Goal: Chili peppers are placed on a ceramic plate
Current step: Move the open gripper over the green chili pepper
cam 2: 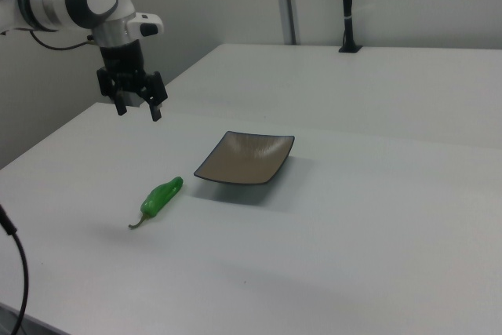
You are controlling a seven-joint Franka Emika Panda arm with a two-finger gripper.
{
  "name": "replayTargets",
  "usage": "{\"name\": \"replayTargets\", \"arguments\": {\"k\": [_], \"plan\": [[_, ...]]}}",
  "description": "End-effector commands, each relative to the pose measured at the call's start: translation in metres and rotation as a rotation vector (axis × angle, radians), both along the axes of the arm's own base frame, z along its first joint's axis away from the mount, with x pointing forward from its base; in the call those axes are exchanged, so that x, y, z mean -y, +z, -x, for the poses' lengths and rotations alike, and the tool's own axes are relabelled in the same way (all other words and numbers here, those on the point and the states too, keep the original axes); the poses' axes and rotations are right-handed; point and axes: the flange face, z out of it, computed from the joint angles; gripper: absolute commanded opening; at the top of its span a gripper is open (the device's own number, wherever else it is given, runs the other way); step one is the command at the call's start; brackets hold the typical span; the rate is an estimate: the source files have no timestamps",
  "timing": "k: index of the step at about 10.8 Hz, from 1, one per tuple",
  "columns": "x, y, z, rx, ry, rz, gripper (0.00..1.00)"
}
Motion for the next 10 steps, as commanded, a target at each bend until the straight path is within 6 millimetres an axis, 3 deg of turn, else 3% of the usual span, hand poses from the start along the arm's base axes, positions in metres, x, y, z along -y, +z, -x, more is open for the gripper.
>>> {"name": "replayTargets", "arguments": {"k": [1, 6, 10], "plan": [[-0.046, -0.026, -0.018, -0.013, 0.041, -0.013, 1.0], [-0.062, -0.067, -0.041, 0.027, -0.003, -0.04, 1.0], [-0.063, -0.109, -0.045, 0.05, -0.005, -0.045, 1.0]]}}
